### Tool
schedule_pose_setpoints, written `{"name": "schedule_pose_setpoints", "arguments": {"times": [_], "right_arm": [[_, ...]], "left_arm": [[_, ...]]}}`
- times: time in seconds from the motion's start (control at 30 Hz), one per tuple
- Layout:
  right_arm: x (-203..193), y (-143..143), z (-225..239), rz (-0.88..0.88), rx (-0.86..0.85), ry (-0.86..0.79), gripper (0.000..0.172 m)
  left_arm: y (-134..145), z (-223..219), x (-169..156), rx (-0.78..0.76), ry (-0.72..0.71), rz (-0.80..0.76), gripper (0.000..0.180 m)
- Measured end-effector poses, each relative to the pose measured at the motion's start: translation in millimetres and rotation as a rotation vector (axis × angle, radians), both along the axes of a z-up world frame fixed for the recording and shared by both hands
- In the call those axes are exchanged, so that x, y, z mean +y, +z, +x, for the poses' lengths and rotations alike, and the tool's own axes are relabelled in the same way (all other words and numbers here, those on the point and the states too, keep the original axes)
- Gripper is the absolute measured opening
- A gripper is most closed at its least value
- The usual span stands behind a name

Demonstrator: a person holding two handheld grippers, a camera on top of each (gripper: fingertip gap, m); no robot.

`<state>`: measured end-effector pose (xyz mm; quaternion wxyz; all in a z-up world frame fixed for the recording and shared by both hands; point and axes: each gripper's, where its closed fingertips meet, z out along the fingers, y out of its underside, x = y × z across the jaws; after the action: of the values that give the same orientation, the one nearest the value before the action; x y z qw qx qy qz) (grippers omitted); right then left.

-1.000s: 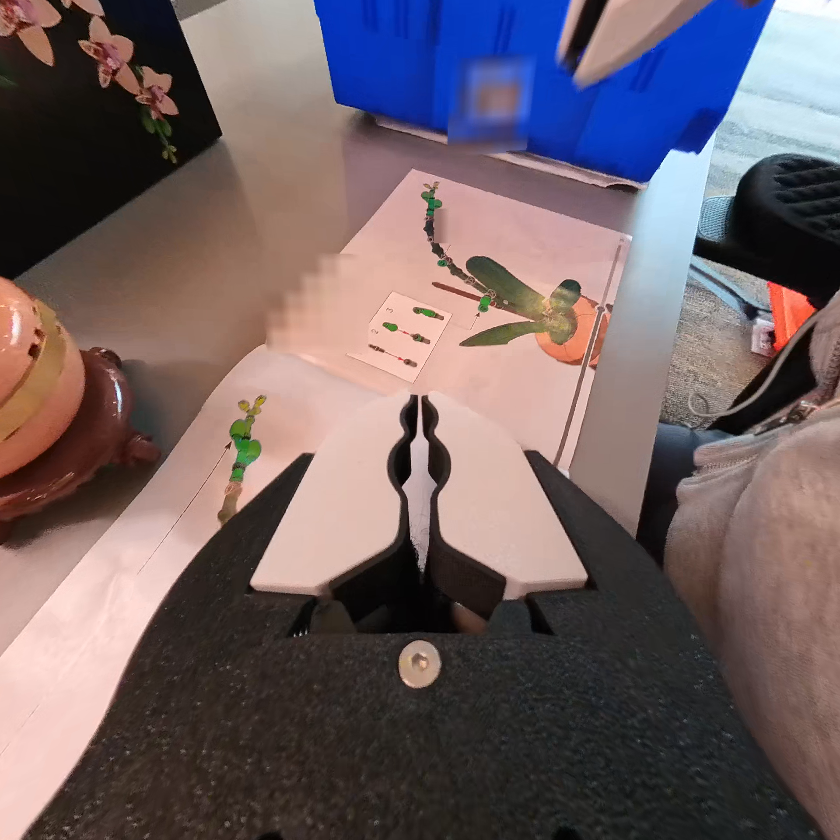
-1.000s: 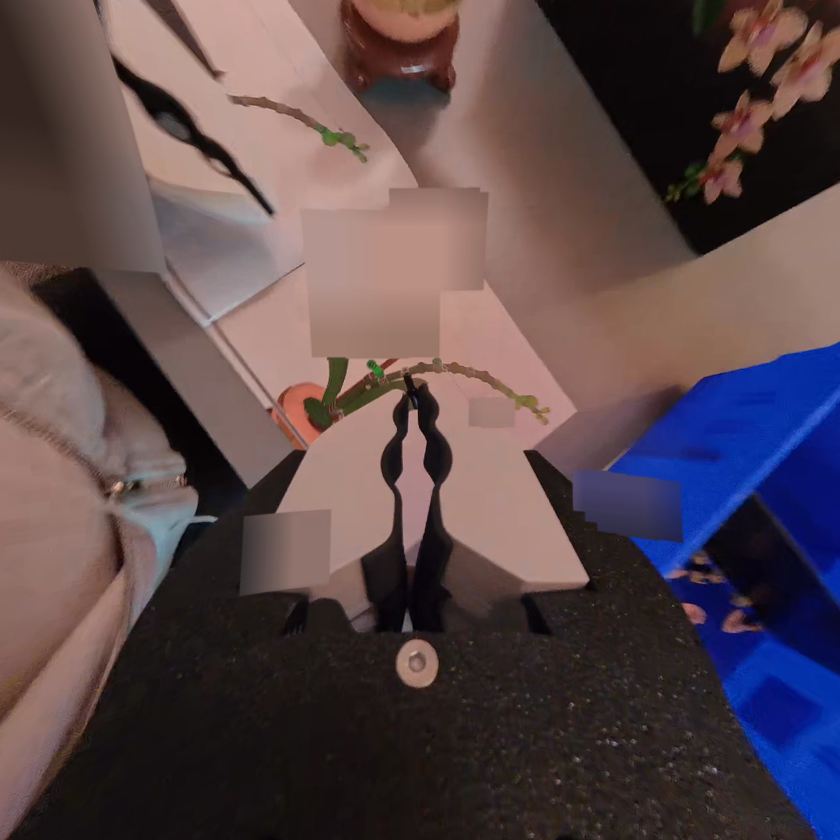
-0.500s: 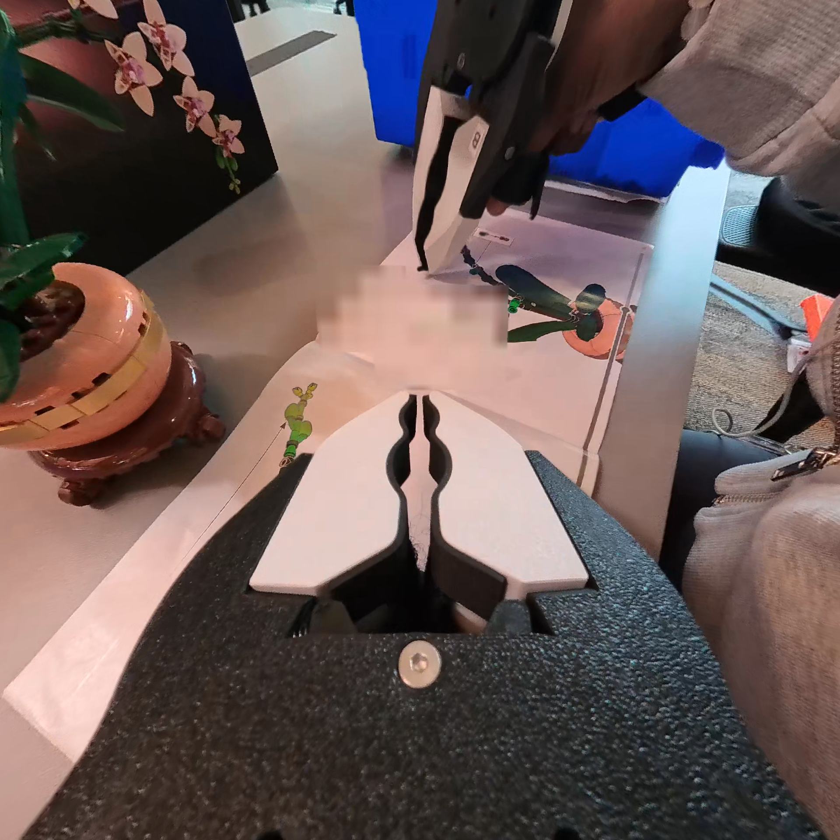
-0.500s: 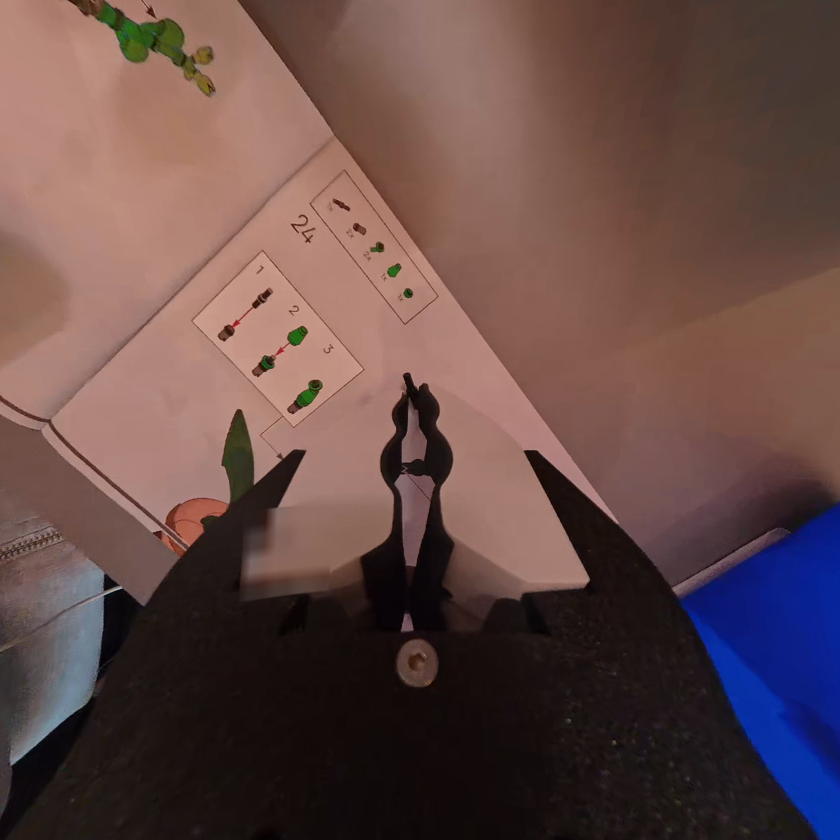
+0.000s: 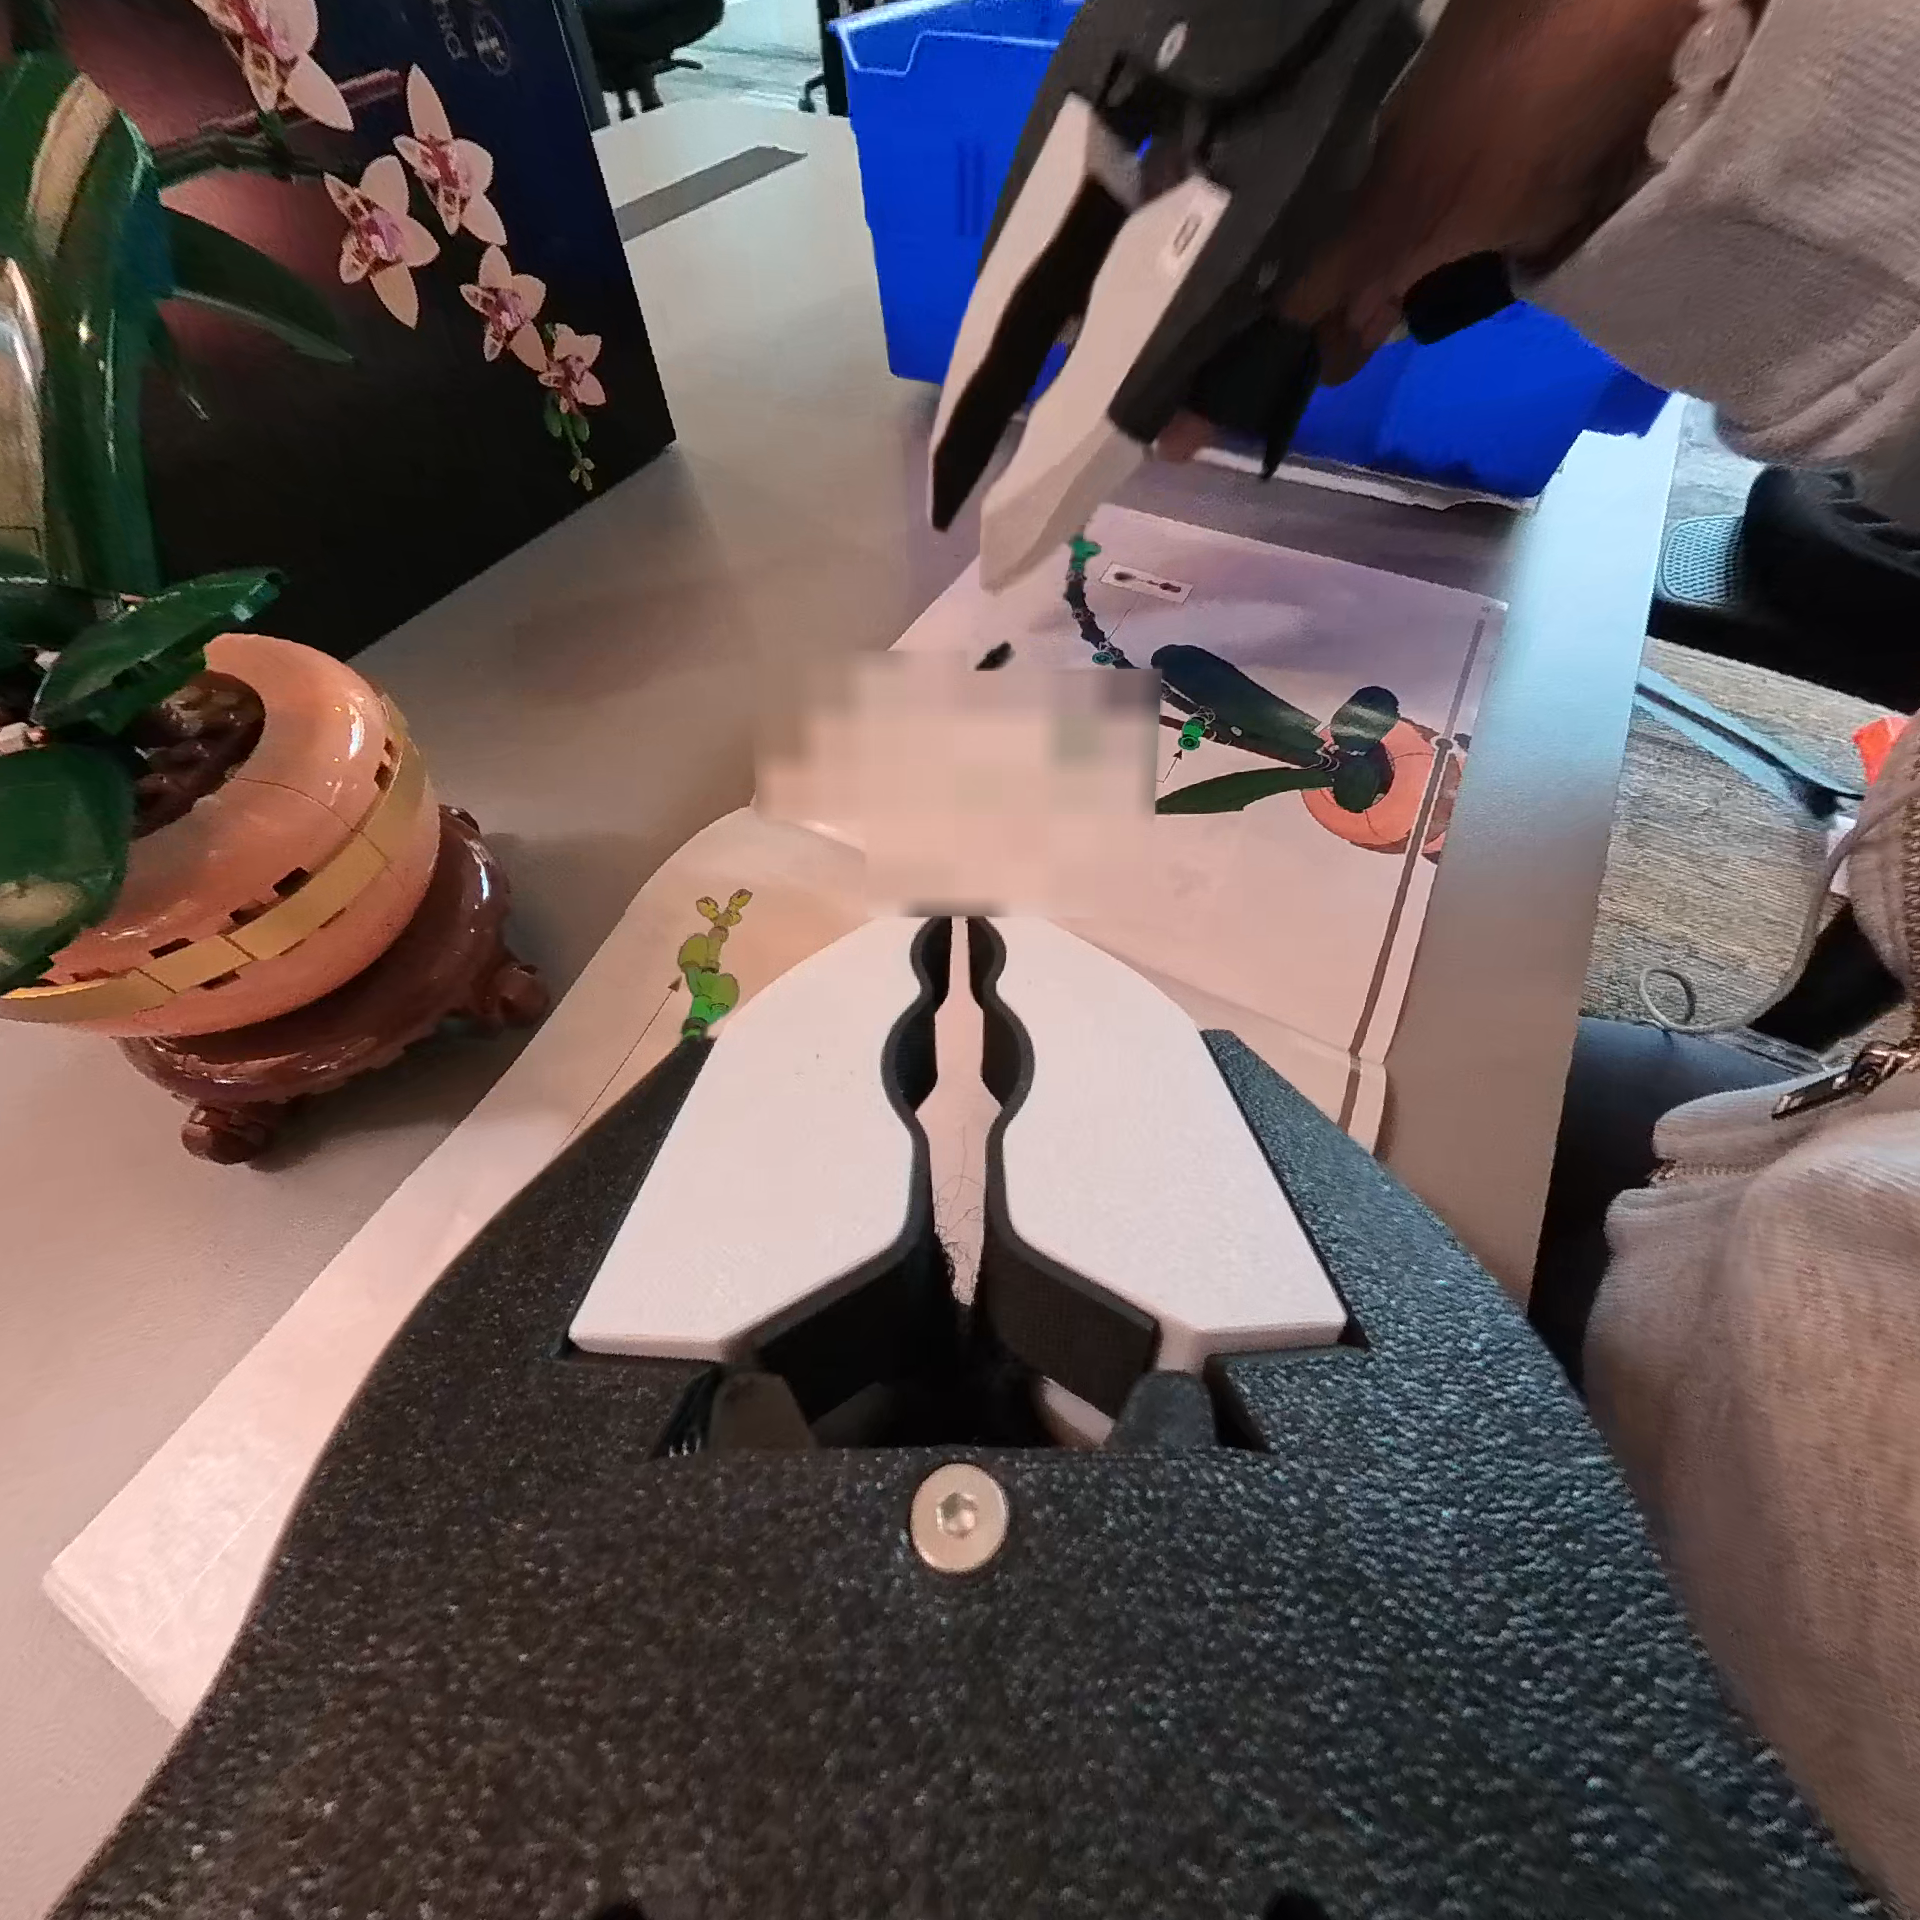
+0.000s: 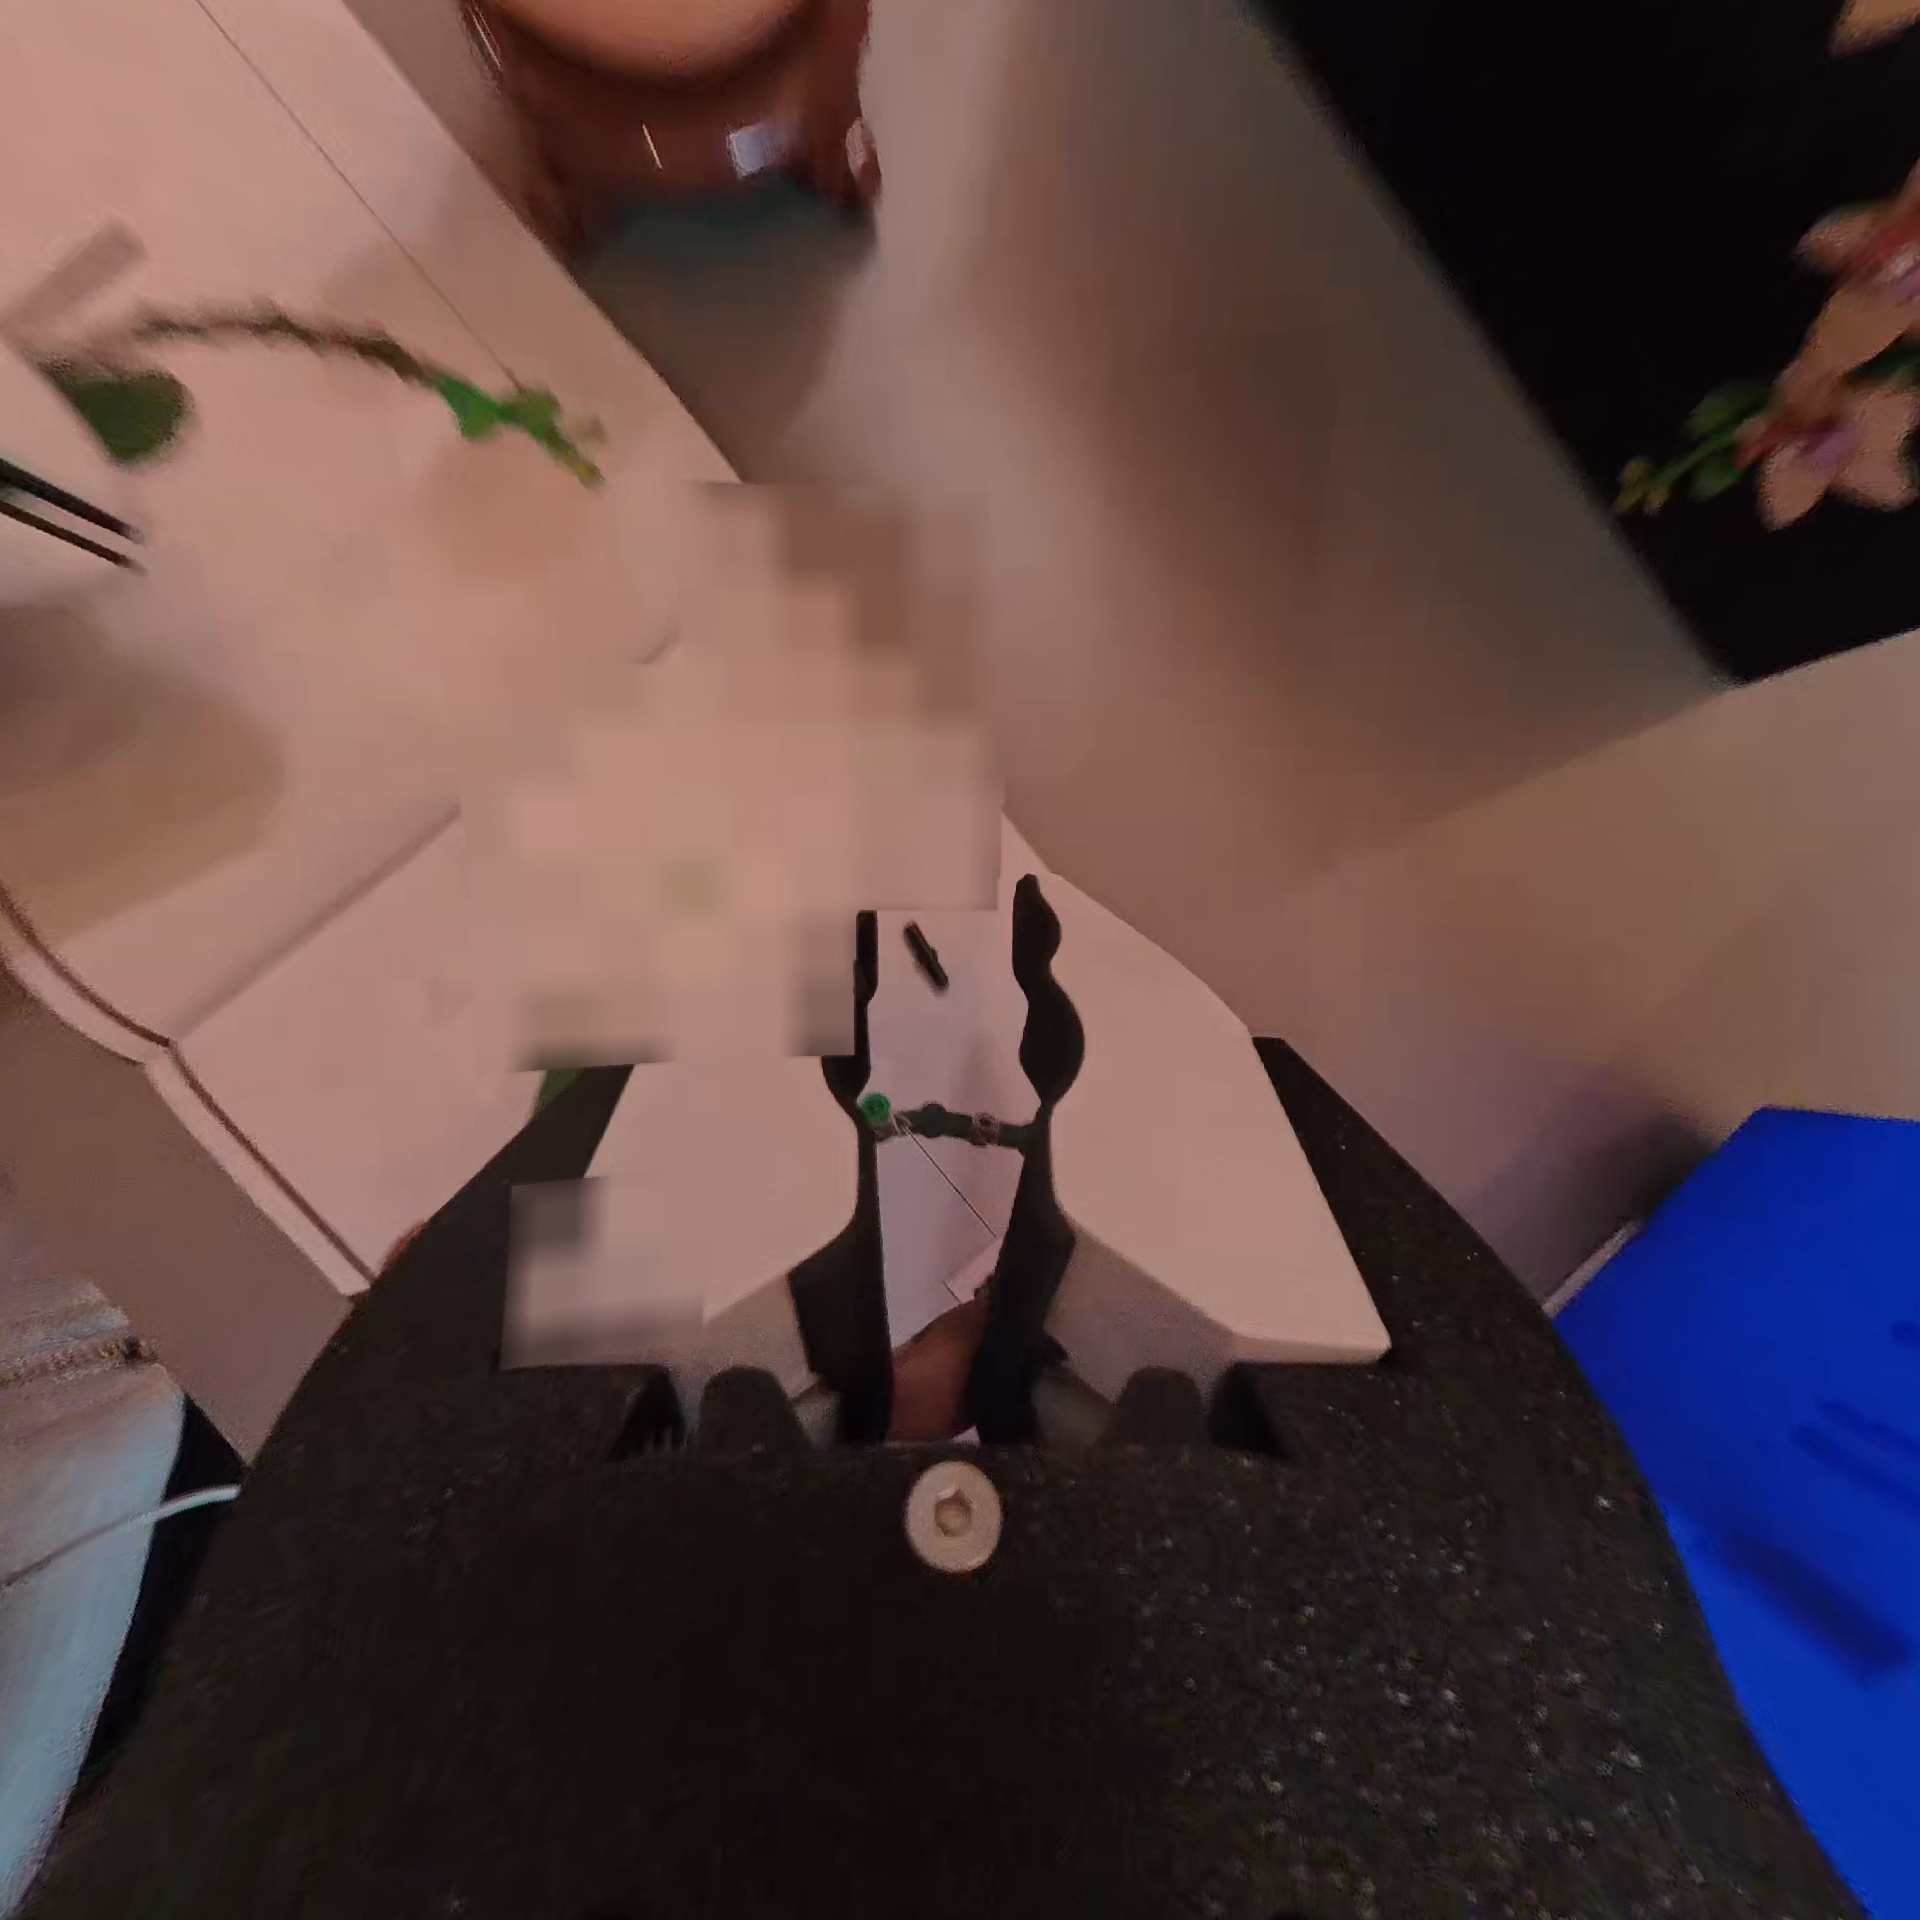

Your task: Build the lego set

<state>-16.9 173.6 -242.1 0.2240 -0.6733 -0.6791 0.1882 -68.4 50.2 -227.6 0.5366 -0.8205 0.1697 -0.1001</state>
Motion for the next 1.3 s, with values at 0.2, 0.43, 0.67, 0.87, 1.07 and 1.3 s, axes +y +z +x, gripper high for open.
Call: {"name": "schedule_pose_setpoints", "arguments": {"times": [0.2, 0.43, 0.67, 0.87, 1.07, 1.3], "right_arm": [[-9.6, 60.2, -4.3, -0.012, 0.415, -0.013, 0.02], [-20.5, 122.6, 16.8, -0.005, 0.75, -0.011, 0.012], [-19.8, 147.2, 42.7, -0.017, 0.869, -0.052, 0.004], [-22.0, 165.4, 59.0, -0.039, 0.995, -0.024, 0.001], [-17.6, 157.3, 67.0, 0.072, 0.896, -0.02, 0.001], [-14.2, 148.9, 78.5, 0.082, 0.815, -0.02, 0.002]], "left_arm": [[3.0, -2.7, 0.6, 0.04, 0.012, 0.027, 0.003], [7.8, 0.0, 0.5, 0.046, 0.013, 0.049, 0.003], [5.5, 3.3, 2.1, 0.057, 0.008, 0.047, 0.003], [6.7, 3.7, 3.7, 0.055, 0.011, 0.058, 0.003], [6.6, 4.8, 4.0, 0.044, 0.01, 0.05, 0.004], [0.0, 7.9, 2.9, 0.034, -0.004, 0.005, 0.004]]}}
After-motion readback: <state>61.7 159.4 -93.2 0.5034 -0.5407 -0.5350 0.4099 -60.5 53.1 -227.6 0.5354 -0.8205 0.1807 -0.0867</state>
